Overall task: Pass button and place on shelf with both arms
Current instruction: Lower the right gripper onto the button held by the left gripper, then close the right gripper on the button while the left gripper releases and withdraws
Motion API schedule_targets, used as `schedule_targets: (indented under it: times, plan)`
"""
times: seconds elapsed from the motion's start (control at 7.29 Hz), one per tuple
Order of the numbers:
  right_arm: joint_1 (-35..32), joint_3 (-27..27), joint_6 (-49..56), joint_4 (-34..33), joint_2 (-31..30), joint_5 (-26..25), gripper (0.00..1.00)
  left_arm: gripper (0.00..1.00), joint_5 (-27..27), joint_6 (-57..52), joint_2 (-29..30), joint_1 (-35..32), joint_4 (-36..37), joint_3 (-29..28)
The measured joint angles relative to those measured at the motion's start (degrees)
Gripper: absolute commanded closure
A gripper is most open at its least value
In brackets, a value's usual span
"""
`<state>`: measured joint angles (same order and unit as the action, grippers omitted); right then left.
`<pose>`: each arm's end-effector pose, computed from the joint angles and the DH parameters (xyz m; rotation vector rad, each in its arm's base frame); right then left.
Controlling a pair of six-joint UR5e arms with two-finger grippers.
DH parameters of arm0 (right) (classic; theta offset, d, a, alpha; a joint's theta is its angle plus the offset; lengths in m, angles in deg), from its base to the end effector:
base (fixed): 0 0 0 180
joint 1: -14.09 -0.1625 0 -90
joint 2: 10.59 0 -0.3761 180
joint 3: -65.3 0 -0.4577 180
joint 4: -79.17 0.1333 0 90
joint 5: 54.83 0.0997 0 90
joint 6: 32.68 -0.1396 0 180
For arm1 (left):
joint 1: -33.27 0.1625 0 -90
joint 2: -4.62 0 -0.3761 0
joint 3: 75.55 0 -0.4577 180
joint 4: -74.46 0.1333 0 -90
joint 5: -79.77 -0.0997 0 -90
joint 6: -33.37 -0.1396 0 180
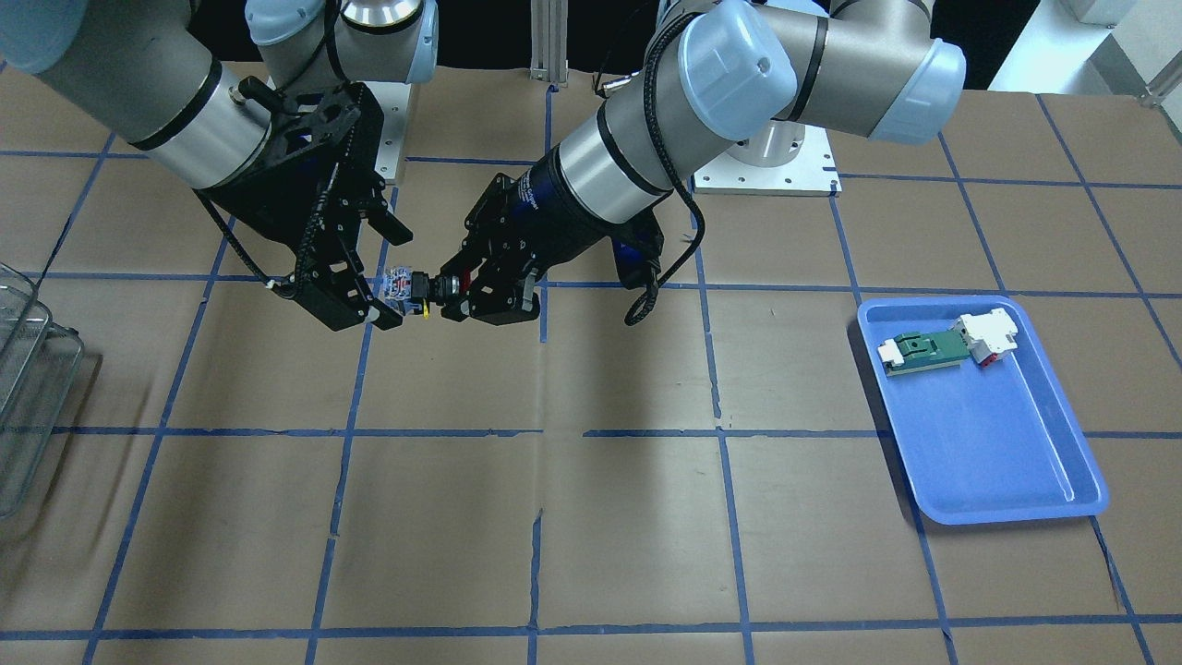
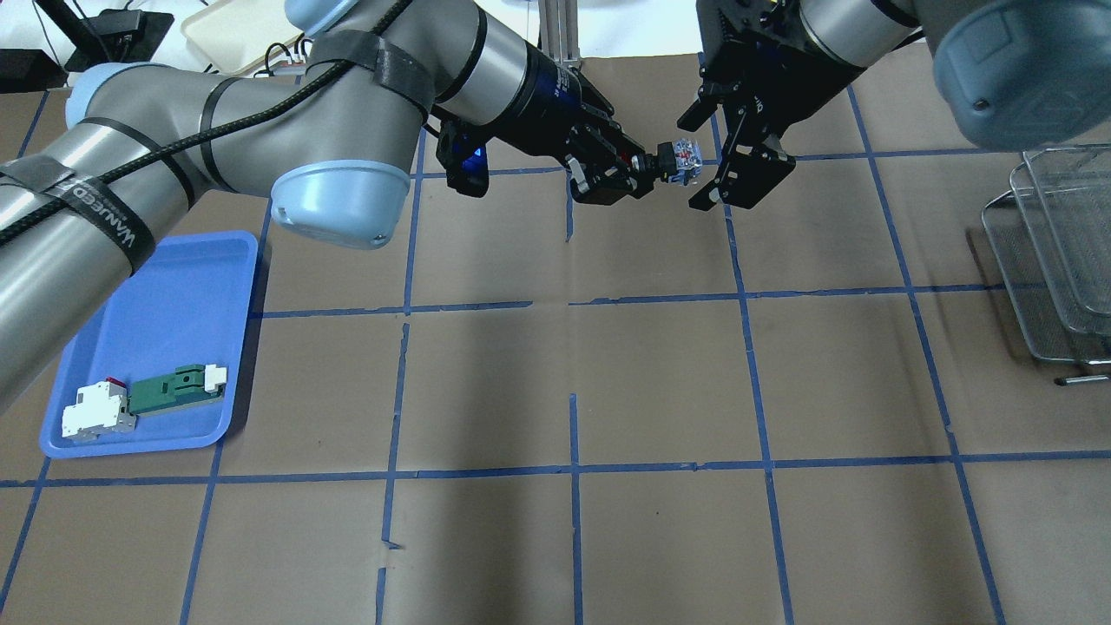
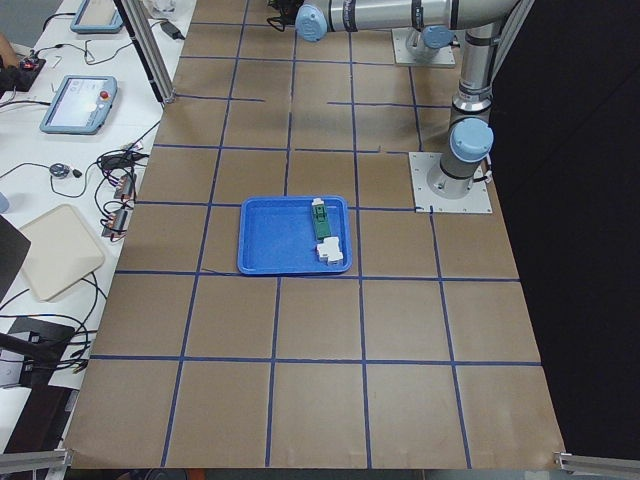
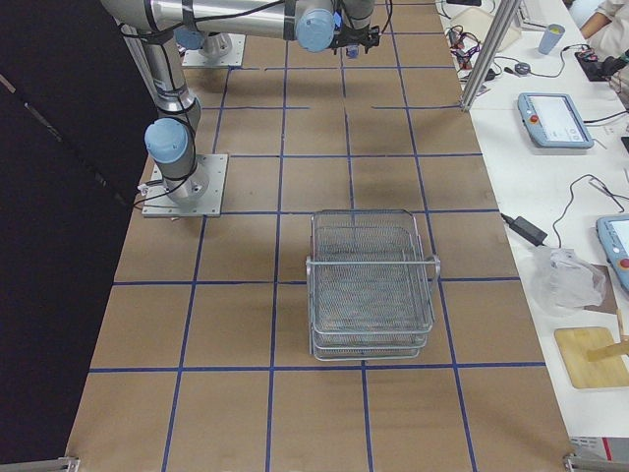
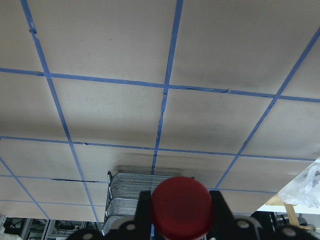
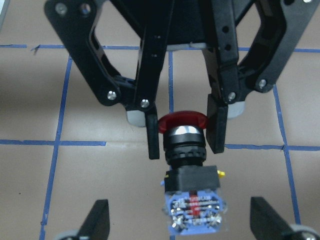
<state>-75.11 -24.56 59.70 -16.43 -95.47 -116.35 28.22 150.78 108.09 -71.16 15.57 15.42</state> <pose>0.1916 -0.5933 0.3757 -1.9818 1.9226 -0.5193 -0.3771 -0.5821 0.3380 1.9018 -1.6787 -0.6551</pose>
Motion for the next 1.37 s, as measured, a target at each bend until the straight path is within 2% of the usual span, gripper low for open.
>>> schedule_targets:
  times: [0.41,0.55,0.96,1.1,1.24,1.37]
  plan:
    - [-0.44,-0.08,0.29,-0.19,0.21,0.09,0.62,1.0,0.03,-0.05,-0.11,-0.06,0.0,0.0]
    - [-0.49,-0.11,0.68,-1.02,0.51,0.09,0.73,1.0,0.06,-0.06,-0.18,-0.07,0.0,0.0]
    - [-0.77,-0.1,0.97,-3.16,1.16,0.09,0.82,1.0,0.13,-0.07,-0.38,-0.05,0.0,-0.04]
    - [-0.96,-0.07,1.0,-3.58,1.22,0.08,0.84,0.51,0.11,-0.07,-0.41,-0.05,0.0,-0.03]
    - [-1.09,-0.06,0.98,-4.37,1.29,0.11,0.84,0.14,-0.06,-0.02,-0.45,0.01,-0.05,-0.03]
    - [-1.13,-0.11,0.97,-4.97,1.35,0.1,0.84,0.0,-0.5,0.23,-0.46,0.0,-0.09,0.0]
